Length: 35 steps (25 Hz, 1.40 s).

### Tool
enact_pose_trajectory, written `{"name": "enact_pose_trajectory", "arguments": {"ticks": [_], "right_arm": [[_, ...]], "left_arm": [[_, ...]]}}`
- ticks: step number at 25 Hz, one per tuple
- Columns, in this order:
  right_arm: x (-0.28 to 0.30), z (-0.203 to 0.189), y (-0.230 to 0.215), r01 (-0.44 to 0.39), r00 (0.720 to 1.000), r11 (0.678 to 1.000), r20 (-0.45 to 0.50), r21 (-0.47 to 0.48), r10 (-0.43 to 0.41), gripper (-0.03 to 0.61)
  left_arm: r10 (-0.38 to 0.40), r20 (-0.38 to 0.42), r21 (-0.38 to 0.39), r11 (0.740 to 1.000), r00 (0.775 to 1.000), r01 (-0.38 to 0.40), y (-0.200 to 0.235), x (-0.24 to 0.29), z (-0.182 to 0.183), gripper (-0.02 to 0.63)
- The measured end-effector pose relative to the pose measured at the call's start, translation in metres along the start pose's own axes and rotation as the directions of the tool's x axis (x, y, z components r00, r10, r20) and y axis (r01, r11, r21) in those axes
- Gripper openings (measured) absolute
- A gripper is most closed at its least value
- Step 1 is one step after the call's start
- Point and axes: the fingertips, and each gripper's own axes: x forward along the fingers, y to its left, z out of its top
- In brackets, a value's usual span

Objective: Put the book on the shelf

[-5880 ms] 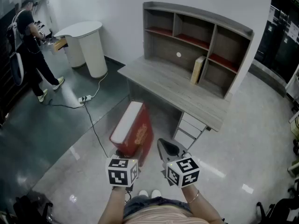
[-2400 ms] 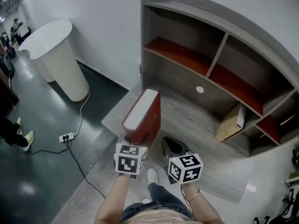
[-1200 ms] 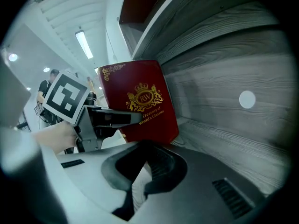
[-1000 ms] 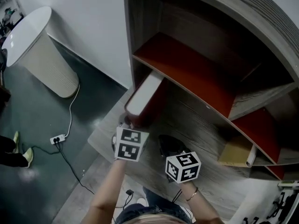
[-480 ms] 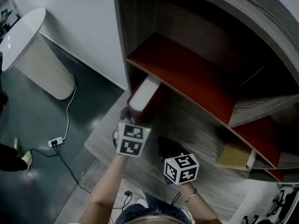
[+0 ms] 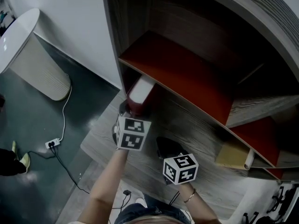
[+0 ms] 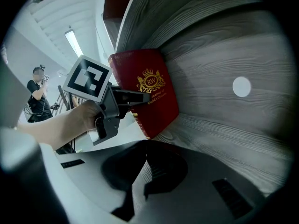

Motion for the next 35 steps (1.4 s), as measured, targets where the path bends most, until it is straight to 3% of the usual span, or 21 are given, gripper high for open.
{"name": "enact_pose_trajectory", "arguments": {"ticks": [15, 25, 35], "right_arm": [[-0.002, -0.002, -0.007, 0.024, 1.0, 1.0, -0.005, 0.006, -0.024, 0.009], [-0.006, 0.004, -0.001, 0.027, 0.999, 1.0, 0.021, -0.001, -0.027, 0.009], [-0.019, 0.008, 0.003, 0.049, 0.998, 0.998, 0.038, -0.028, -0.048, 0.009]], "left_arm": [[-0.017, 0.0, 0.019, 1.0, 1.0, 0.017, -0.001, 0.015, 0.005, 0.229], [0.018, -0.016, 0.018, 1.0, 1.0, -0.017, -0.003, 0.019, -0.001, 0.23], [0.063, -0.006, -0.016, 0.998, 0.998, -0.063, 0.0, -0.014, -0.002, 0.249]]}}
